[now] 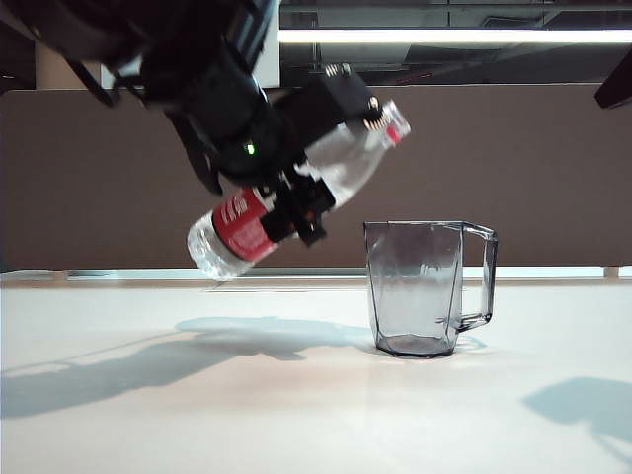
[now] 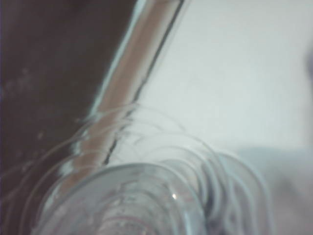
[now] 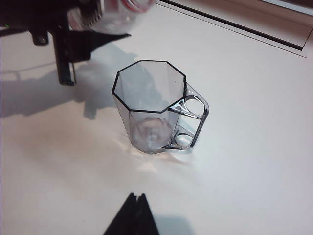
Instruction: Pick up the mineral water bottle with the left hand on the table and pour water into the mug until it's half full.
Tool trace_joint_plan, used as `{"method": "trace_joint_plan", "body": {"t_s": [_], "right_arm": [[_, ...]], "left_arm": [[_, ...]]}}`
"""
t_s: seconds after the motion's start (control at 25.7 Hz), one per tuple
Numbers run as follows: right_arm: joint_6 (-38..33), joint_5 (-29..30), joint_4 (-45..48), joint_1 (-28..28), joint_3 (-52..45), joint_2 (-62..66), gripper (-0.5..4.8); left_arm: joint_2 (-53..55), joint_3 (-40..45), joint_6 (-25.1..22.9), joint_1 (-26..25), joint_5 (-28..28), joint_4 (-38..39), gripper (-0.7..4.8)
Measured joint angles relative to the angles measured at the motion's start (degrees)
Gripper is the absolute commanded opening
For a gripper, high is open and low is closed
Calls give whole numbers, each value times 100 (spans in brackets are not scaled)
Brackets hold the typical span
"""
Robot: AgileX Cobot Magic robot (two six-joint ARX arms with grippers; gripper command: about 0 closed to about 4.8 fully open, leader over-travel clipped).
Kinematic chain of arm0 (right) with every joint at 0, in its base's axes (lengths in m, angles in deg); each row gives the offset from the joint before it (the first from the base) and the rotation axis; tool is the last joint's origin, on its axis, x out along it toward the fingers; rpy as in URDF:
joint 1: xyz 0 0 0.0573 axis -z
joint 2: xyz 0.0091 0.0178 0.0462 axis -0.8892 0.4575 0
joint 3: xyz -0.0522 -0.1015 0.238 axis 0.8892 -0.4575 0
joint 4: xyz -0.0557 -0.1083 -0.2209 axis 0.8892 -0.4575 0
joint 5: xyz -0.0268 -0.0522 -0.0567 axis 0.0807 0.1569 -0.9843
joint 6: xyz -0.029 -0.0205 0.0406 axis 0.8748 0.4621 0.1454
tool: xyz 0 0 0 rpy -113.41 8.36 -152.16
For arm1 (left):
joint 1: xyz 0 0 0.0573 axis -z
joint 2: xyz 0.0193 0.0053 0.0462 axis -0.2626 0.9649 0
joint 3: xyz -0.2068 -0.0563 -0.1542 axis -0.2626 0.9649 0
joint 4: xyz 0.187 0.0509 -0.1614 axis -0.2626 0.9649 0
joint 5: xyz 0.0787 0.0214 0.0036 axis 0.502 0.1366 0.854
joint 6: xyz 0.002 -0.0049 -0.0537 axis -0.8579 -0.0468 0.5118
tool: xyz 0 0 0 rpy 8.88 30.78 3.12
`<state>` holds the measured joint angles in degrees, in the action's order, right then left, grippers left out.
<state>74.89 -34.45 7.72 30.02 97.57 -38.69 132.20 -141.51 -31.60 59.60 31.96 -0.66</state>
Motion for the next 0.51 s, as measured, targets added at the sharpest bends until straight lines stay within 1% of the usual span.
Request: {"method": "trace_joint_plan", "body": {"t_s": [0.35,0.39,0.43,0.51], "right_arm": [[0,0,0,0,0,0,-5],[0,0,0,0,0,0,-5],[0,0,0,0,0,0,-5],[0,0,0,0,0,0,-5]], "left_arm": [[319,0,-378,35,249,-98,268],[319,-4,-516,35,251,-166,268],[319,-7,-750,35,275,-181,268],[319,-4,-960,35,332,-179,268]]}}
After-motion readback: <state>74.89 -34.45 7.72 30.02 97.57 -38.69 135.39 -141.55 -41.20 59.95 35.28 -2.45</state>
